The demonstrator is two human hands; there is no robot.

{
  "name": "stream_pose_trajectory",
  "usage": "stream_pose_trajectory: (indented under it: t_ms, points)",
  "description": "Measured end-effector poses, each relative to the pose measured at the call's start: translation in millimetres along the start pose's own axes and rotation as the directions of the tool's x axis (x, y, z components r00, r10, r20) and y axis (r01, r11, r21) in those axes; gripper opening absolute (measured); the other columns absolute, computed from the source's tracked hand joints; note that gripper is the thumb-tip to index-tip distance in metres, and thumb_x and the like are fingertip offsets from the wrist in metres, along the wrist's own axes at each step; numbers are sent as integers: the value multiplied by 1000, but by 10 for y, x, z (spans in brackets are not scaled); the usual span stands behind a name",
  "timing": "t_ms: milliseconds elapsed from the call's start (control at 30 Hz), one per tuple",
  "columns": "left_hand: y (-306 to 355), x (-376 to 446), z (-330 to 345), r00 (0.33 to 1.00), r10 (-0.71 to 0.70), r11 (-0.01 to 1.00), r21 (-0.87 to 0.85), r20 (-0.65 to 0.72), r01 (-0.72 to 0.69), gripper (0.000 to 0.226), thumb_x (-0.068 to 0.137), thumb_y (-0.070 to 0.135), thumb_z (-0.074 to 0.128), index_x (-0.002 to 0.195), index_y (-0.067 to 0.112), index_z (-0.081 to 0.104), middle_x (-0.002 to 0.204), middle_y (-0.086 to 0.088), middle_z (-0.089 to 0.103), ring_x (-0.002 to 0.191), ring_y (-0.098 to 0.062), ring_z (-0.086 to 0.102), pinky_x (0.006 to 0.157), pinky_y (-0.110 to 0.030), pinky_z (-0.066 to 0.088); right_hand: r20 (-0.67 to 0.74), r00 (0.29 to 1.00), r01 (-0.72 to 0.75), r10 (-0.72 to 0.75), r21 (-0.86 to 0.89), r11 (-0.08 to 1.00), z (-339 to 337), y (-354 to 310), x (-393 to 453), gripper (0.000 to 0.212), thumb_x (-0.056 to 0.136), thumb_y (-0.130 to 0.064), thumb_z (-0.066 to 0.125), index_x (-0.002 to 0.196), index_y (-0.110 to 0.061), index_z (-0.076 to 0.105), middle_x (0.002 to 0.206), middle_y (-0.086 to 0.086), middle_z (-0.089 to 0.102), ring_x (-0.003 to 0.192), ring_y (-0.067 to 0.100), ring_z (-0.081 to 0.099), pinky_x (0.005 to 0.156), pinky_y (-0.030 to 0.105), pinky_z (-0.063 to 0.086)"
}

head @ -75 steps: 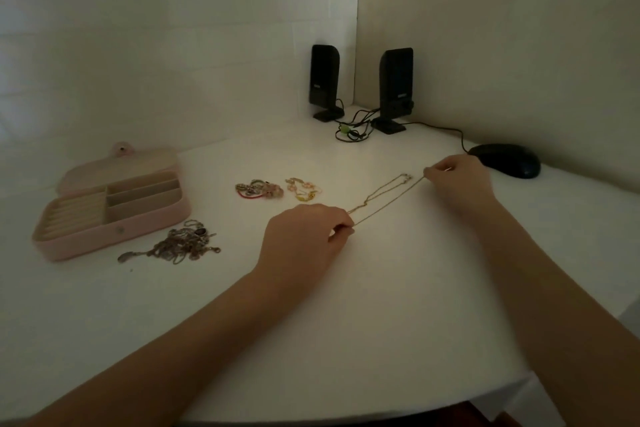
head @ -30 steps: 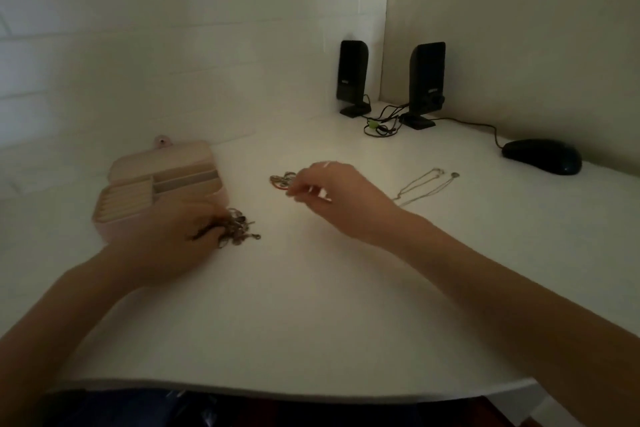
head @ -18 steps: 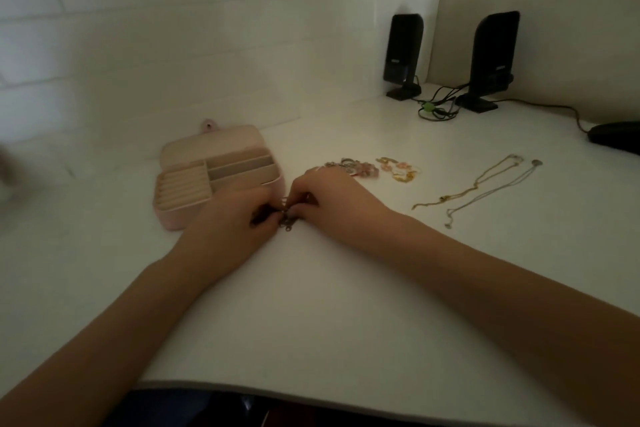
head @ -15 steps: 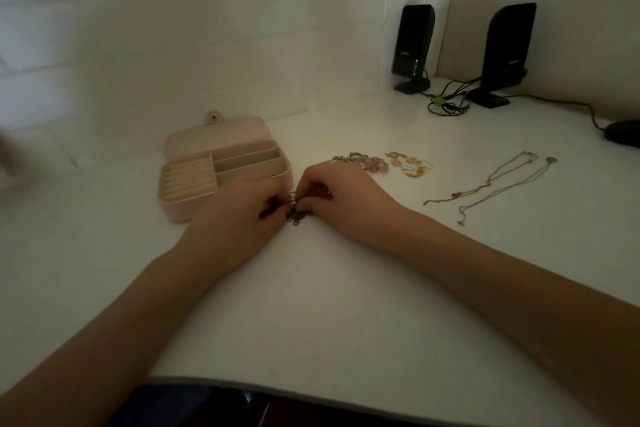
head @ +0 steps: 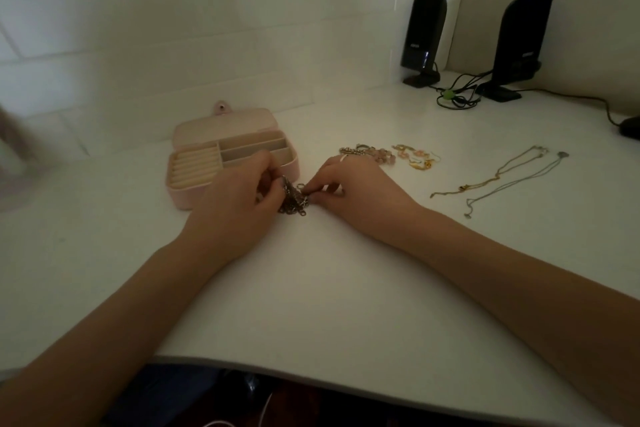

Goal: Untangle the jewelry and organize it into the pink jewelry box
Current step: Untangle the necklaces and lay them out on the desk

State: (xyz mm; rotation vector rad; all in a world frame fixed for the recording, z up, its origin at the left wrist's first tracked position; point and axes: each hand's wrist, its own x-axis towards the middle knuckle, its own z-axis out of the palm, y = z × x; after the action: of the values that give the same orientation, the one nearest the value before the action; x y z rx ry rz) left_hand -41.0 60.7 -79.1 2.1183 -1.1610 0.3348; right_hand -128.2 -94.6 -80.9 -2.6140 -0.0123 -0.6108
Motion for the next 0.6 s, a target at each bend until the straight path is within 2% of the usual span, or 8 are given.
stream_pose_trajectory:
  t_ms: [133,267,367,467,600]
  points:
    - [11,-9,-27,1000,-18,999,35,-16,18,6,83,15,57,78,13,55,66,7,59,65,-14,54,63,-31,40,-23,999,27,-29,-107,994,-2,5,-12,17,87,-14,57,97,-11,72,90,7,68,83,20,60,76,29,43]
    - [13,-31,-41,1000,13,994,104,-24,-11,13,77,16,59,68,17,49,58,11,50,60,-4,48,57,-20,35,-176,981,-97,85,-61,993,-109,51,-1,14,86,-13,56,91,-12,68,79,-3,60,76,12,53,76,30,46]
    - [-3,-43,-55,999,46,992,118,0,-46,22,75,19,57,60,24,42,56,12,46,57,-5,44,51,-21,32,-279,929,-180,242,229,957,-207,52,4,10,87,-11,57,87,-13,67,79,-4,64,76,13,61,74,29,52]
    - [-15,-50,-57,996,78,988,131,39,-82,17,68,37,43,56,29,34,54,11,44,58,-3,44,51,-21,30,-165,907,-230,389,580,781,-268,5,18,12,92,-8,50,89,-11,62,83,1,67,76,13,66,73,32,59]
    - [-60,-44,-31,994,89,989,116,60,-95,26,64,42,36,58,18,46,56,6,50,61,-16,47,56,-32,40,-91,902,-201,422,775,599,-352,-84,36,16,96,-5,42,97,-3,58,83,7,67,68,12,64,68,29,58]
